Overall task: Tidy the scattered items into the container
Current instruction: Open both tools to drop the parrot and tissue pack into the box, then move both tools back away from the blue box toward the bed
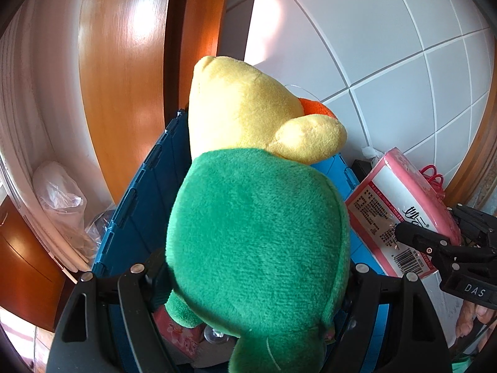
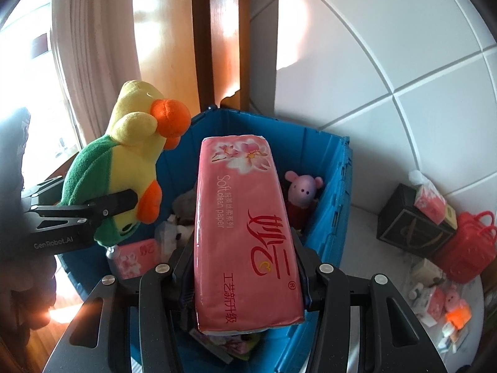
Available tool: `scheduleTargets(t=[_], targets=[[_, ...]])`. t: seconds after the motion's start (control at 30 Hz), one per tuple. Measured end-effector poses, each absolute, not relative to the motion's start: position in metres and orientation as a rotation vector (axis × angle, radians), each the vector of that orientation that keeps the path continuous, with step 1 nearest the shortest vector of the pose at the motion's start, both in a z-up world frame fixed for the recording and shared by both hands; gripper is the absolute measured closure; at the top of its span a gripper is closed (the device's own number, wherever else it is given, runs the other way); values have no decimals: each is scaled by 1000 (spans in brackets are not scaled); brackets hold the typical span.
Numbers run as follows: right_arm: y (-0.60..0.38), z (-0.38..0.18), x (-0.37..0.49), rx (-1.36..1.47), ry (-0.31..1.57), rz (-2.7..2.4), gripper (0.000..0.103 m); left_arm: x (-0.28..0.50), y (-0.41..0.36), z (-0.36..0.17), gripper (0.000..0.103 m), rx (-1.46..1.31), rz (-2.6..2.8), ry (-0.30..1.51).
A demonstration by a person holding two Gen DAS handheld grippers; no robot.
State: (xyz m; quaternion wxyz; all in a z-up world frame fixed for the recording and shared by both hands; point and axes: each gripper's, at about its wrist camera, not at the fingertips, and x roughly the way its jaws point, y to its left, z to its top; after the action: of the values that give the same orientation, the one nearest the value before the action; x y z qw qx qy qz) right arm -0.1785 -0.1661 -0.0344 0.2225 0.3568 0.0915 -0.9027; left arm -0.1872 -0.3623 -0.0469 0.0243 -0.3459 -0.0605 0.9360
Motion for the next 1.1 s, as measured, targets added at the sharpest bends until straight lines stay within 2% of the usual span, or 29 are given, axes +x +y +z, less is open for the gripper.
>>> scheduleTargets(t=[0.07,0.13,0.23,0.27,0.63,0.93,1.1], targets=[[-168,-33,-188,981,246,-2498,54,-195,-365,-41,21,-1050,2898,-187],[-169,-29,-196,952,225,-2514,50,-201,-365,-34,5,-1029,2909,-188],[-165,-21,-203,899,213,-2569,3,-205,-367,-29,0,-1026,2942,-170],[-163,-18,-204,890,214,-2575,1,-205,-366,-28,0,-1023,2949,-165],[-132,-17,-182,901,195,-2581,1,-194,-349,-34,0,-1067,2950,-171],[-100,-12,-121,900,173,-2635,0,-161,-322,-31,0,-1025,2910,-207],[-71,-8,-81,888,189,-2676,0,-129,-291,-30,0,-991,2858,-291]])
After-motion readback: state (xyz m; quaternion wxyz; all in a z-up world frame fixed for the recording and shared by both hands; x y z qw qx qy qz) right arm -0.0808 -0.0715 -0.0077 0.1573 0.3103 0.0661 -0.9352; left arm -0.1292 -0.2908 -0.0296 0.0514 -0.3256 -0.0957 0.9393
